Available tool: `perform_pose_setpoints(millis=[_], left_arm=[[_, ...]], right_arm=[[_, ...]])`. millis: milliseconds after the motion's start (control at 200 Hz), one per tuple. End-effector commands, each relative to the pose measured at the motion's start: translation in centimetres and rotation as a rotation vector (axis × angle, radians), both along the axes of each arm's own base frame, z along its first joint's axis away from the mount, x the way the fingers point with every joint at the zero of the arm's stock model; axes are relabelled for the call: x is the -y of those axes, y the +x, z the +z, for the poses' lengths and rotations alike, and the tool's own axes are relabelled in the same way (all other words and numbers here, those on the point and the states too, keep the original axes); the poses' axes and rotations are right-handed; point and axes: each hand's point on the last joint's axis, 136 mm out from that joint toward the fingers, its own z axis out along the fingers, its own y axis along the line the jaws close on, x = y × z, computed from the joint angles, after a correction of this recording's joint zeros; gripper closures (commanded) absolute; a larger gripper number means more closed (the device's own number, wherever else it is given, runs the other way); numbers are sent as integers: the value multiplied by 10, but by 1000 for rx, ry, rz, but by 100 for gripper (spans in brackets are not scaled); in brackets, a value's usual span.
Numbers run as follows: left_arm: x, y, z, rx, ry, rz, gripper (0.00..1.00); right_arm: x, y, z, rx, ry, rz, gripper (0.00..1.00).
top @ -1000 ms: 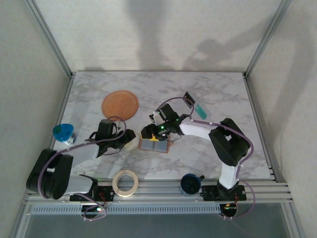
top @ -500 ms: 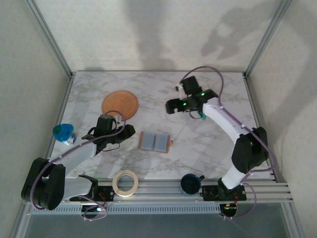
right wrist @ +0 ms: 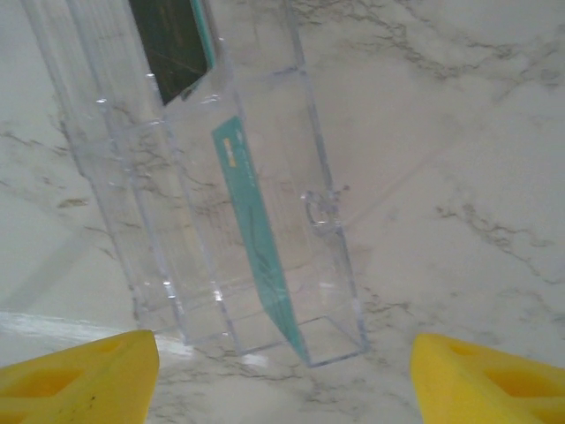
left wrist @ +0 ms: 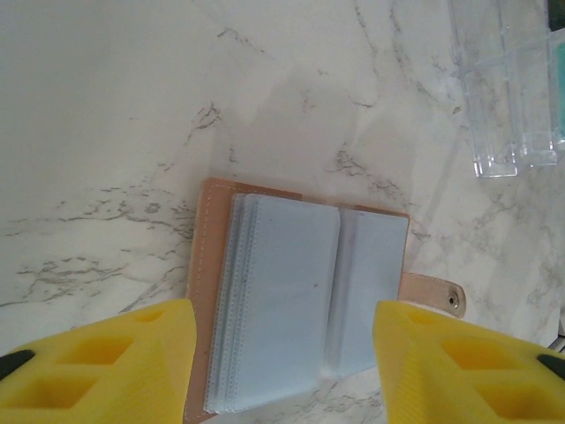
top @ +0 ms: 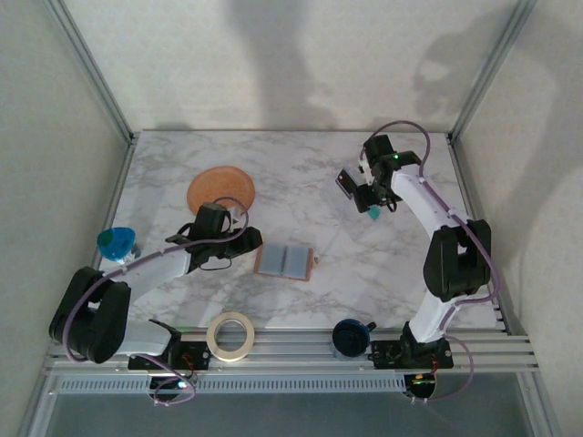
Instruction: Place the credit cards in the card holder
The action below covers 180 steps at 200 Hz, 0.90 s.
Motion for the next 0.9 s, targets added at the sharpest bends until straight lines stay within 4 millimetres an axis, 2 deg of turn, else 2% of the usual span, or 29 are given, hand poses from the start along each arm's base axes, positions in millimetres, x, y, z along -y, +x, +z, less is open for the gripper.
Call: perform_pose_setpoints(millis=[0, 125, 225, 380, 486, 616, 741, 896], left_arm=[[2, 3, 2, 12, 30, -25, 45], [4, 3, 0, 9, 19, -32, 45], [4, 2, -1, 7, 34, -41, 45], [2, 1, 1, 15, 41, -43, 45], [0, 1, 0, 15, 56, -40, 45], [0, -1, -4, 4, 56, -44, 45], [-2, -2, -6, 2, 69, -38, 45], [-2, -1, -5, 0, 65, -40, 46]], right_arm=[[19, 4, -13, -37, -152, 29, 25], [26, 9, -31, -71, -220, 40, 15], [27, 19, -36, -38, -242, 44, 14], [34, 23, -28, 23, -318, 37, 17], [31, 28, -19, 94, -361, 53, 19], [30, 31, -14, 132, -398, 64, 23], [28, 34, -17, 134, -416, 75, 34], [28, 33, -16, 141, -437, 74, 43]])
